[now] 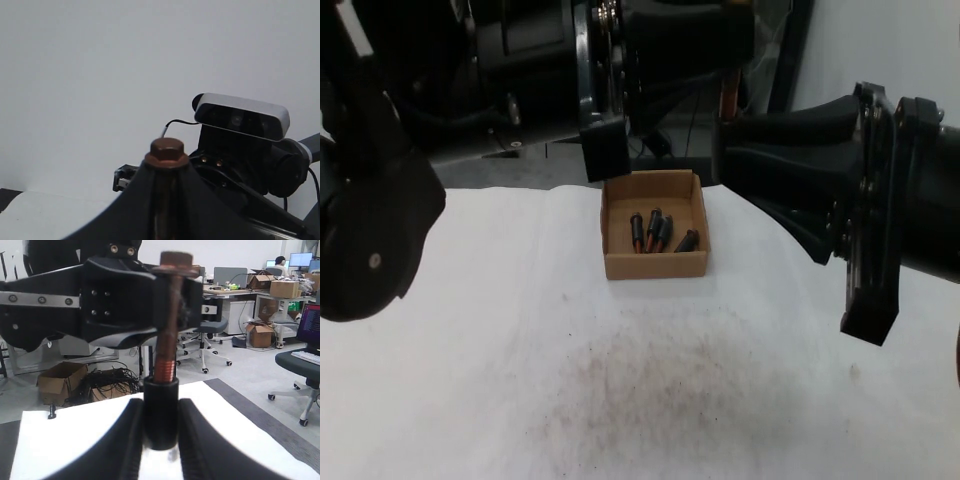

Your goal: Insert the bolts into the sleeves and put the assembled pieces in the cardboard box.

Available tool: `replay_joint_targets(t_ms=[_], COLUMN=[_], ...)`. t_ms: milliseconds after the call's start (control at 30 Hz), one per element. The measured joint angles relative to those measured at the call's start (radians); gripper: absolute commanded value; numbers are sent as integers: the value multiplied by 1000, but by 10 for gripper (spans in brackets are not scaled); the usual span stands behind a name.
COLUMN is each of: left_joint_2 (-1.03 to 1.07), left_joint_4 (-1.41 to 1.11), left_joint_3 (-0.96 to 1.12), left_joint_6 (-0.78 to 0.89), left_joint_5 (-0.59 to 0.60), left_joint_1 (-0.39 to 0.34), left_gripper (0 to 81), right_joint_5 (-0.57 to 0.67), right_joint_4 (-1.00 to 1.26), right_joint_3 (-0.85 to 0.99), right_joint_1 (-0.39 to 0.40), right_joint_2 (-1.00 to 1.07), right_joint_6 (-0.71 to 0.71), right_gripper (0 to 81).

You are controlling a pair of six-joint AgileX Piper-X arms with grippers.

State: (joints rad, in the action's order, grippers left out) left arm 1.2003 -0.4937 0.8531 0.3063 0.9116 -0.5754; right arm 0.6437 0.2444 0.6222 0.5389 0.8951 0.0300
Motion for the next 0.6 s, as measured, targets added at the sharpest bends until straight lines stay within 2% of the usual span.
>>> replay_joint_targets(t_ms=[133,200,600], left_joint_2=[0,0,-27], left_joint_4=[3,6,15], left_joint_3=[0,0,0], left_joint_6=[0,8,60], left_joint_5=[-11,-16,-41], left_joint_1=[0,0,0], left_gripper=[380,462,469], right_joint_5=[6,9,12], right_joint_4=[3,7,15], right_joint_3=[0,0,0], right_joint_1=[0,0,0], right_joint_2=[0,0,0], right_joint_6=[0,0,0], right_gripper=[8,8,8])
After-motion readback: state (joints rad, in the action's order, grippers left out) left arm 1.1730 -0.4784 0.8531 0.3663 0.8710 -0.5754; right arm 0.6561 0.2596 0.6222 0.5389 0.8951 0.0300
